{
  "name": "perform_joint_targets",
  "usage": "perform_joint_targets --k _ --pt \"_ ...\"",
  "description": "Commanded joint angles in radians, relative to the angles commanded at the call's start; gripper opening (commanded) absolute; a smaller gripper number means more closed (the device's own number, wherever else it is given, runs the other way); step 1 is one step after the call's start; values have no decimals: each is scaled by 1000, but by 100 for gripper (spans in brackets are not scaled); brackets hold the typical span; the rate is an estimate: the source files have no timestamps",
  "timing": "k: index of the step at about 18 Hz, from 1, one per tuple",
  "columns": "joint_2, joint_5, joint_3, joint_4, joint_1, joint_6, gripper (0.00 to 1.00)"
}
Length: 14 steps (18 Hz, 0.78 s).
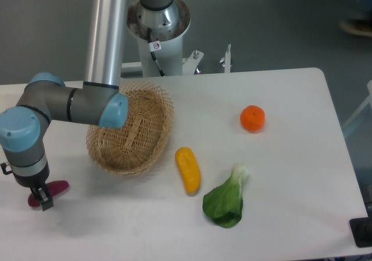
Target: Place the sweet potato on the table
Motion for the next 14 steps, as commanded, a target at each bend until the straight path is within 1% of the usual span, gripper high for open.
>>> perform_joint_targets --k 2,3,5,6,7,9,14 --pt "6 20 32 6 9 -2 100" --pt "6 78 43 5 18 0 100" --pt "5 263 46 5 28 12 100" --pt "5 326 40 3 31 12 100" --pt "3 343 32 3 44 14 100" --pt "6 342 25 -5 92 15 100" --pt "9 319 34 -17 239 75 100"
